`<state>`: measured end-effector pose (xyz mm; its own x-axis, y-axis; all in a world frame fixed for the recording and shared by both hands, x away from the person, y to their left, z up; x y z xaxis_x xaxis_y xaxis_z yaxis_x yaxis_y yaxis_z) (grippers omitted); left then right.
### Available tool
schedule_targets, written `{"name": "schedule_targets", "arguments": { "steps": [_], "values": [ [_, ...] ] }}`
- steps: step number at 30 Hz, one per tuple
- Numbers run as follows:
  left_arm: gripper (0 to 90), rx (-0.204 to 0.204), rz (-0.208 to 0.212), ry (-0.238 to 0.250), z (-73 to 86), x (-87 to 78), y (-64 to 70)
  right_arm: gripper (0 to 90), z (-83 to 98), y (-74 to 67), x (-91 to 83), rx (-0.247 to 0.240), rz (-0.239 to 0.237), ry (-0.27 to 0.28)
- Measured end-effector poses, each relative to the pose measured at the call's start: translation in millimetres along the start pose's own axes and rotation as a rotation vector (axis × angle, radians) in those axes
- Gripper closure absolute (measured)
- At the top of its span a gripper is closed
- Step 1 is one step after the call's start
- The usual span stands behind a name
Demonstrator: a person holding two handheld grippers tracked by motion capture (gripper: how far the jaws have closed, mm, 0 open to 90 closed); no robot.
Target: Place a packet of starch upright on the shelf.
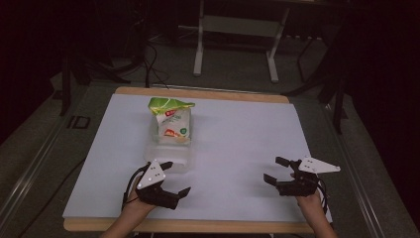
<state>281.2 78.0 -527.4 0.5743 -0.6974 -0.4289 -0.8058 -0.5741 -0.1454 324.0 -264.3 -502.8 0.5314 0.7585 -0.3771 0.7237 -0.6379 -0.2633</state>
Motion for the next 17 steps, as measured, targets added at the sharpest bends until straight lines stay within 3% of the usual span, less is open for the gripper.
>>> {"name": "schedule_targets", "arguments": {
  "steps": [6, 12, 17],
  "values": [
    [1.0, 0.016, -0.001, 0.009, 5.3, 3.9, 4.4, 15.1, 2.6, -1.0, 2.1, -0.010, -0.006, -0.006],
    [1.0, 0.045, -0.028, -0.004, 8.5, 5.0, 6.2, 15.1, 5.5, -1.8, 4.7, -0.031, 0.008, -0.020],
    [1.0, 0.034, -0.032, 0.003, 9.4, 4.4, 4.5, 15.1, 6.6, -1.8, 5.3, -0.037, 0.008, -0.025]
  ]
}}
Point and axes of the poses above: each handheld gripper's, and its own axes: x roughly forward along the jaws, z roughly out of its underside, y roughly to its right, the point moved 7 cm from there along x, roughly forward along the jaws, and after that the axes turned 10 degrees about x, right-handed, at the moved point
